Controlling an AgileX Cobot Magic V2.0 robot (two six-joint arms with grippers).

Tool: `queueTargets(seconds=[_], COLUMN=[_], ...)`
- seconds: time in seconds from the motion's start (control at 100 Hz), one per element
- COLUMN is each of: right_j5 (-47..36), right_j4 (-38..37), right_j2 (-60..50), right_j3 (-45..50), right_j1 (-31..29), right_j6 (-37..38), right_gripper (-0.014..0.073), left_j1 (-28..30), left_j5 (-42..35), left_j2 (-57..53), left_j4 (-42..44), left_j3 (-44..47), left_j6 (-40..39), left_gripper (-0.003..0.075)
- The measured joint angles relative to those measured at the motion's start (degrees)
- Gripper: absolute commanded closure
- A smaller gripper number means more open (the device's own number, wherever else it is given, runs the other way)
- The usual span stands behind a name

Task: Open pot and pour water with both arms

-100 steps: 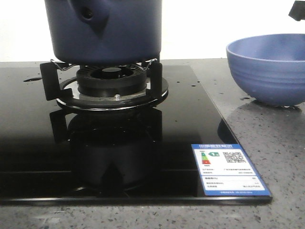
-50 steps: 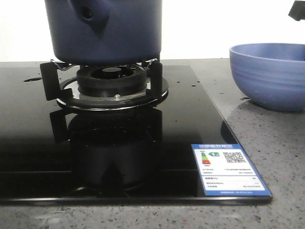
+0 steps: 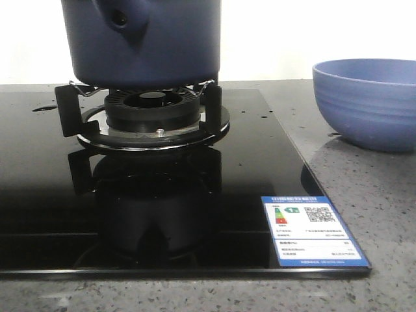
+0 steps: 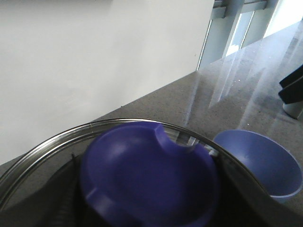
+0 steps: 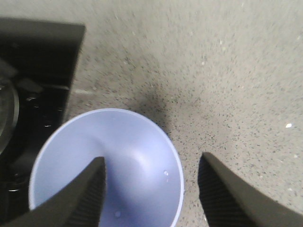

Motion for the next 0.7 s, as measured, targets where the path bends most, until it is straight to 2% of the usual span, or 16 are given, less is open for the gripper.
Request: queueTargets(seconds=[0.28,0.7], right_j5=[1.98,2.44], right_j4=[0.09,0.09], right_j2=[-4.30,-4.53], right_j3=[0.00,0.00], right_j1=[0.00,0.00], right_j6=[-0.44,-0.57], right_gripper=[0.0207,0.0207], left_j1=[-6.12,-7.13], left_j5=[-5.62,-8.33], left_j2=[4.50,9.11], left_j4=[-3.26,-3.67], left_j3=[0.00,0.00], left_j6=[5.90,9.02], left_gripper=[0.0340,0.0340])
